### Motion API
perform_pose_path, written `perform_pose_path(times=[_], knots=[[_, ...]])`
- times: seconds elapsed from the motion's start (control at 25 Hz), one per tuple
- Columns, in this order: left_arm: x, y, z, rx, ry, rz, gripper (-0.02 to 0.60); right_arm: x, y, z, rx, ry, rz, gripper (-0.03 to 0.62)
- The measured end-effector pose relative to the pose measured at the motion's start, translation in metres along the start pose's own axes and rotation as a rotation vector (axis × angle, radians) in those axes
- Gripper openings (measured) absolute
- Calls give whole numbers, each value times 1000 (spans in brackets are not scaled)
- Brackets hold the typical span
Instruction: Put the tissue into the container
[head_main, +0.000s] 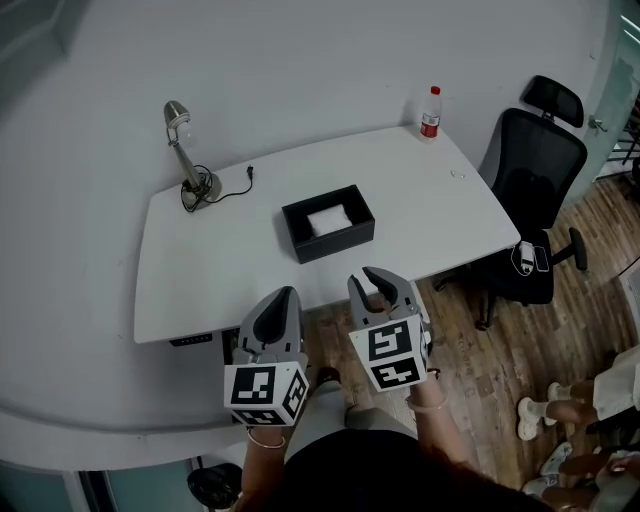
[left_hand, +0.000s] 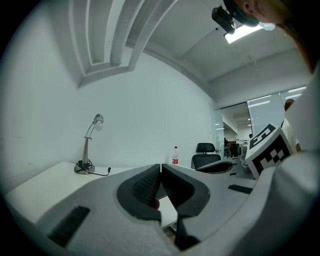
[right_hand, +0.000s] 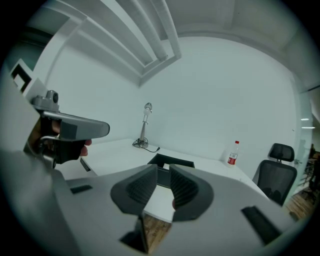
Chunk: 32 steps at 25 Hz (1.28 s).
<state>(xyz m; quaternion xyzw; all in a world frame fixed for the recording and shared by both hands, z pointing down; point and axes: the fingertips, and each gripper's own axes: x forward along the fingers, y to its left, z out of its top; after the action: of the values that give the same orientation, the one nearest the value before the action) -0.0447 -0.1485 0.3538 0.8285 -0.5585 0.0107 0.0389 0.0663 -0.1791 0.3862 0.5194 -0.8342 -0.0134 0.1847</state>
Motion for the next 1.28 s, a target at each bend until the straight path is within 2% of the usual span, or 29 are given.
perform_pose_path(times=[0.52, 0.92, 1.12, 1.28], knots=[[-26, -25, 2, 23, 4, -22, 29, -34, 11, 1, 81, -60, 11, 41], [-52, -26, 2, 30, -1, -33, 29, -54, 25, 5, 169, -86, 5, 20], [-76, -24, 2, 23, -8, -45, 29, -73, 38, 14, 155, -123, -44, 20], [-96, -22, 5, 29, -14, -48, 29, -91, 55, 20, 139, -141, -39, 20]])
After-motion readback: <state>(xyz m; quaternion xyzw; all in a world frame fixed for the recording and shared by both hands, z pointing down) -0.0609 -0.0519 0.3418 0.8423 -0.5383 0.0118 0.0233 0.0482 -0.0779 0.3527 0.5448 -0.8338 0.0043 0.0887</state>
